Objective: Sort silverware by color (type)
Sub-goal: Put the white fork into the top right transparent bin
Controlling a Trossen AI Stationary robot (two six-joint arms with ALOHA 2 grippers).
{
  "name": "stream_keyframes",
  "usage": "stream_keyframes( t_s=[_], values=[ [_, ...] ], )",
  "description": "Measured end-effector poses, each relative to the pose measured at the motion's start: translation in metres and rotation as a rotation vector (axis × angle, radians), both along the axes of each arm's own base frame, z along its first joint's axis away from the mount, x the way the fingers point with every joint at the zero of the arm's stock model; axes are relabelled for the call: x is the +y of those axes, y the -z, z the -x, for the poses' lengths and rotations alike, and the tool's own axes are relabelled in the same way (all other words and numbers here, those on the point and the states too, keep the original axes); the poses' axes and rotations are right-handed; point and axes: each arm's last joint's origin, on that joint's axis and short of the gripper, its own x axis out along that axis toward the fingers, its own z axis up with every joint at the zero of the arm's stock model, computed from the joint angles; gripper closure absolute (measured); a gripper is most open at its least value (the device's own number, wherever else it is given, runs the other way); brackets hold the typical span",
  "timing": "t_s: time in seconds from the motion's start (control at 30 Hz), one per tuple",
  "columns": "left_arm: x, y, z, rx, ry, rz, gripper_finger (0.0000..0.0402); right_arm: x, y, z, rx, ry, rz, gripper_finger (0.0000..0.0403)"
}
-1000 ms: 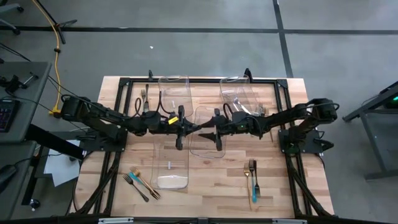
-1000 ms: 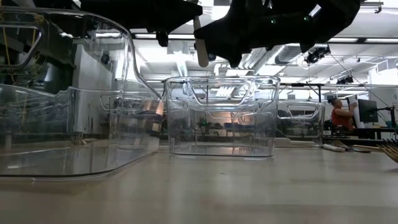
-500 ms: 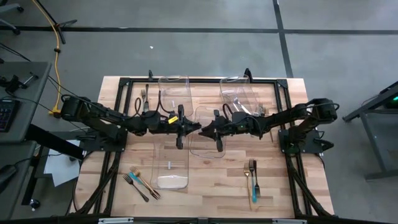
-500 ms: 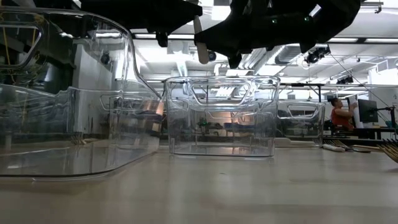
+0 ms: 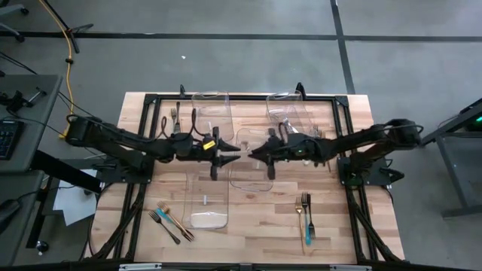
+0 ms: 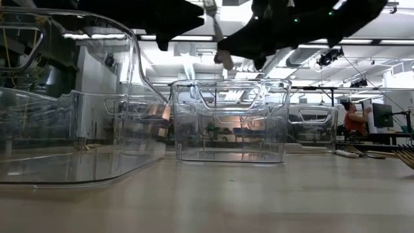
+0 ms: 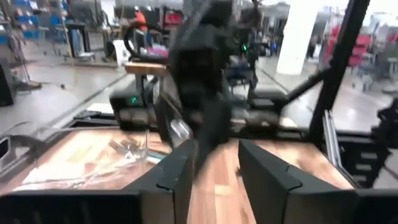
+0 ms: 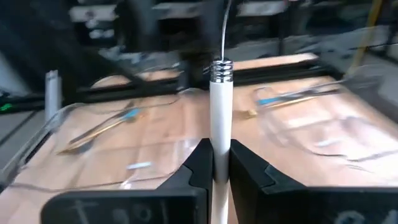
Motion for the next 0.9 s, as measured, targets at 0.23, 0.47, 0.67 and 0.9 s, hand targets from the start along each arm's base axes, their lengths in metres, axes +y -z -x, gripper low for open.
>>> stream_keyframes(
  t_s=[0.23,0.47,0.67,0.9],
  values=[
    [0.002,-0.017,0.025,0.073,-0.018,-0.018,0.0264,-0.006,-0.005,0.055,-0.073,0.191,0.028,0.0380],
    [0.006,-0.004,0.043,-0.051,-0.110,-0.088,0.0266,-0.007,-0.007,0.091,-0.155,0.243,0.002,0.0380],
    [0.011,0.004,0.050,-0.098,-0.135,-0.060,0.0267,-0.007,-0.009,0.097,-0.166,0.233,0.033,0.0380],
    [0.011,0.004,0.050,-0.101,-0.128,-0.075,0.0267,-0.007,-0.008,0.097,-0.160,0.229,0.050,0.0380]
  ],
)
